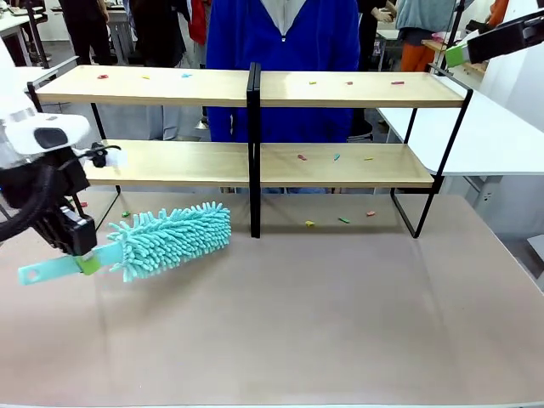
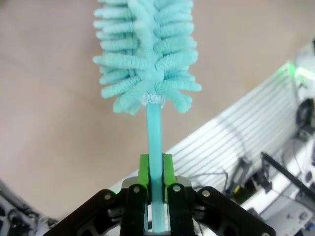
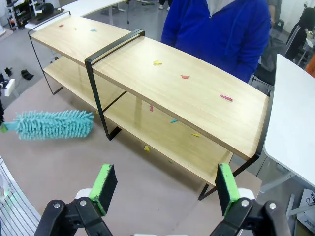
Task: Clean the shelves.
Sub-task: Clean a randomly selected level of the Shelf with the Duster.
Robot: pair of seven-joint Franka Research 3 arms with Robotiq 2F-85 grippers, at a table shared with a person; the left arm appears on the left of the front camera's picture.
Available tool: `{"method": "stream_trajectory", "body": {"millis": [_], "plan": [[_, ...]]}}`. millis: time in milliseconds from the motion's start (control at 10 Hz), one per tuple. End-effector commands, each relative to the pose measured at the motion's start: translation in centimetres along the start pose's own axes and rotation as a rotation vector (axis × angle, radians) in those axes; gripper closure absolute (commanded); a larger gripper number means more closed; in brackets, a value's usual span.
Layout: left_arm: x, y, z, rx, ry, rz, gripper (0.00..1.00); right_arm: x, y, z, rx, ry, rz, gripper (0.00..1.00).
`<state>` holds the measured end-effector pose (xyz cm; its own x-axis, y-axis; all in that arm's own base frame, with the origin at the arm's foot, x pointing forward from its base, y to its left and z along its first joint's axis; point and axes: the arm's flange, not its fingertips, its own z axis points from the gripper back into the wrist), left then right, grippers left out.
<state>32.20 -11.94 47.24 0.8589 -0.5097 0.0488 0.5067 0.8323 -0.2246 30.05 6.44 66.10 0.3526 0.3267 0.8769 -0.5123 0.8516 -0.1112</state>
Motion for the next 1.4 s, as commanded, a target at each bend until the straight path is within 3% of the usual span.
{"method": "stream_trajectory", "body": {"millis": [0,100,200,600,1000,1300], "plan": [[3.3,-0.4,-2.4,0.025,-0.094,0.114,0.87,0.1,-0.1,0.0,-0.002,-0.001,-0.001,0.0],[4.3,-0.2,-3.3,0.041,-0.094,0.148,0.87,0.1,-0.1,0.0,-0.002,-0.001,-0.001,0.0],[5.4,0.2,-3.9,0.077,-0.157,0.198,0.87,0.1,-0.1,0.0,-0.002,-0.001,-0.001,0.0],[6.8,1.5,-5.2,0.123,-0.15,0.273,0.87,0.1,-0.1,0.0,-0.002,-0.001,-0.001,0.0],[5.9,3.1,-5.2,0.17,-0.08,0.354,0.87,0.1,-0.1,0.0,-0.002,-0.001,-0.001,0.0],[5.3,4.8,-5.2,0.248,-0.083,0.469,0.87,0.1,-0.1,0.0,-0.002,-0.001,-0.001,0.0]]}}
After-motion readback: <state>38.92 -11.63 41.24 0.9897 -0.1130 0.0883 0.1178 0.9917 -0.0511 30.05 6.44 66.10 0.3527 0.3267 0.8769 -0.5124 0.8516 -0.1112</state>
